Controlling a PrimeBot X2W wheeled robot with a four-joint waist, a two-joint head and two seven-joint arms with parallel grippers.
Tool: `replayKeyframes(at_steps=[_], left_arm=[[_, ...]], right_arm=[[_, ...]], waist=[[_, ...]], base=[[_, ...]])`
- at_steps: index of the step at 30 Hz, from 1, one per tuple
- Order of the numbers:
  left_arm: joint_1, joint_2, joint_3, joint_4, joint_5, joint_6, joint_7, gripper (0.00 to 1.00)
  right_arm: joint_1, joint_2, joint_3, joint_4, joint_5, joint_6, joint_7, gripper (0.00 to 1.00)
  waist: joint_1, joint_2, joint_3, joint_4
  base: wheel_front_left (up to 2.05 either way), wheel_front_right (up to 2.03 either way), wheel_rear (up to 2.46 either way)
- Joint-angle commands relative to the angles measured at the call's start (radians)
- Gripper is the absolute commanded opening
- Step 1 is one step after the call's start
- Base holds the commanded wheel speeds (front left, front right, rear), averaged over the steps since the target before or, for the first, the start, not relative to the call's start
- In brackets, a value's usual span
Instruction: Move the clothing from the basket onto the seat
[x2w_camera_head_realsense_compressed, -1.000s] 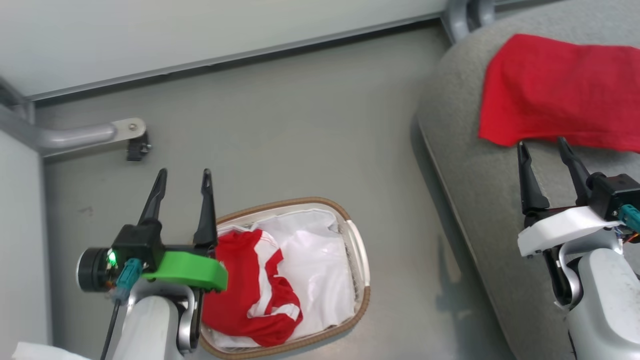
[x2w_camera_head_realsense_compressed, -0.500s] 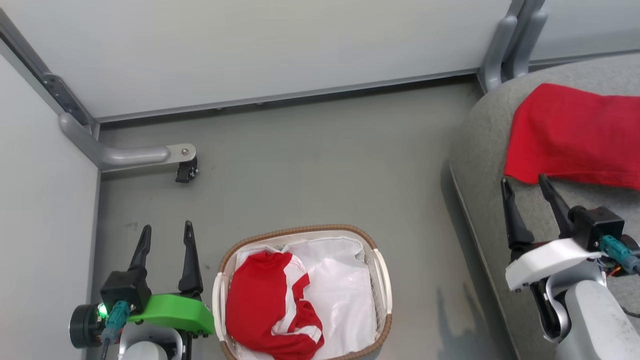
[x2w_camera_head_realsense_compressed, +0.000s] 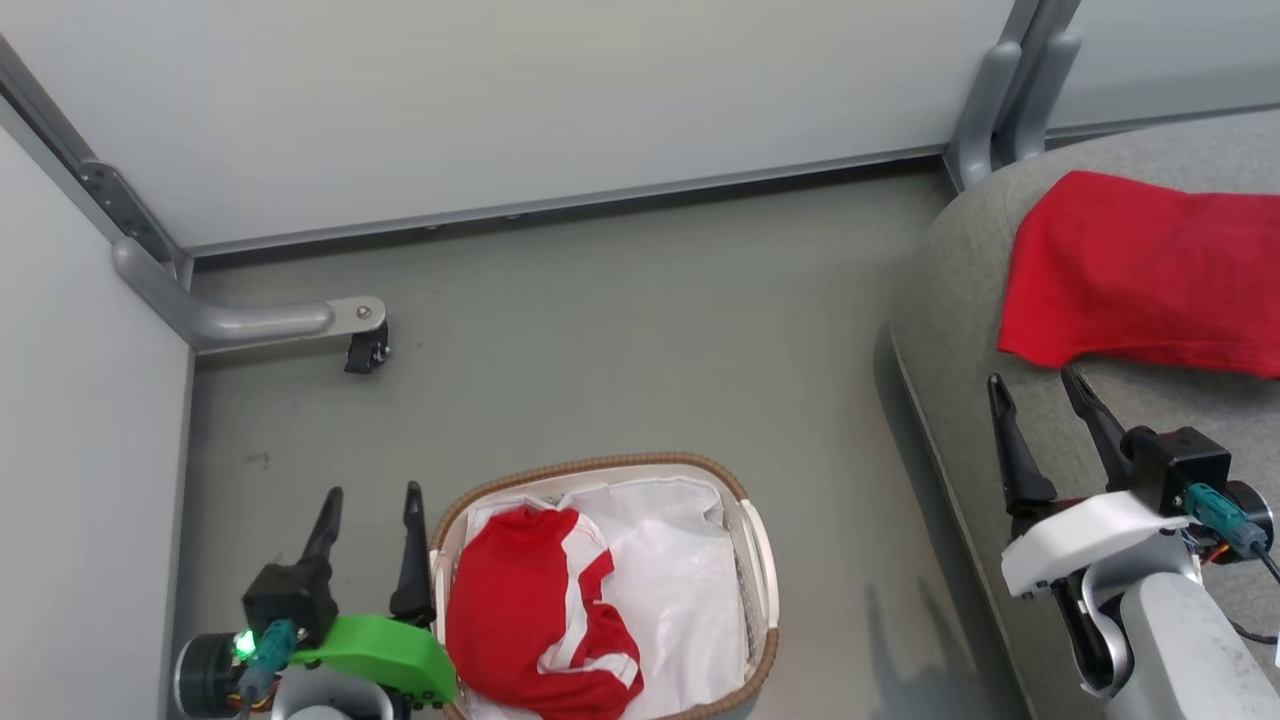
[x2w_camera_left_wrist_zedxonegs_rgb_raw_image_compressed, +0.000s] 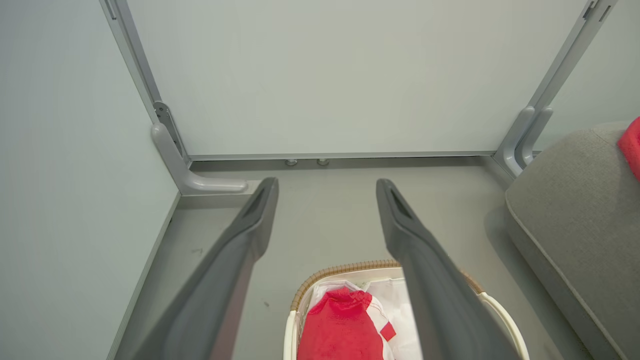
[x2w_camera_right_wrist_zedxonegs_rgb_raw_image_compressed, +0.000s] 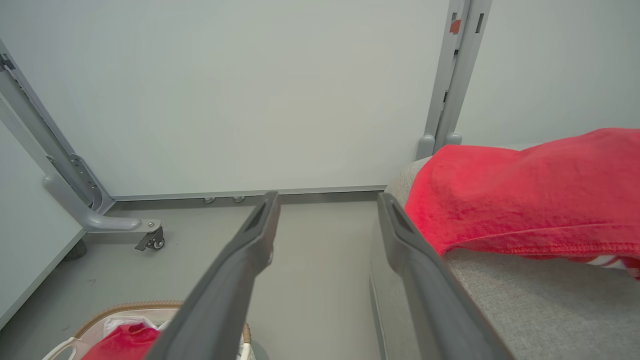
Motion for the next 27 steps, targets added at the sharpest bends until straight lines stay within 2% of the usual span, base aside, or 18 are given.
replayKeyframes(at_steps=[1,12,20,27], left_arm=[[-0.029,0.003,-0.015,0.017,-0.009,-0.004,0.000,1.00],[-0.223,0.004,-0.179,0.278,-0.014,0.009,0.000,1.00],[-0.406,0.005,-0.238,0.514,0.002,0.037,-0.001,1.00],[-0.543,0.012,-0.273,0.712,0.027,0.037,0.002,1.00]], right_arm=[[-0.018,-0.005,0.006,-0.010,0.006,-0.001,-0.002,1.00],[-0.150,-0.007,0.078,-0.081,0.021,-0.001,-0.002,1.00],[-0.238,0.022,0.106,-0.183,0.020,-0.001,-0.002,1.00],[-0.289,0.050,0.134,-0.265,0.029,-0.001,-0.002,1.00]], waist=[[0.0000,-0.0001,0.036,-0.011],[0.0000,-0.0001,0.259,-0.115],[0.0000,-0.0001,0.425,-0.200],[0.0000,-0.0001,0.548,-0.257]], base=[[0.00,0.00,0.00],[0.00,0.00,0.00],[0.00,0.00,0.00],[0.00,0.00,0.00]])
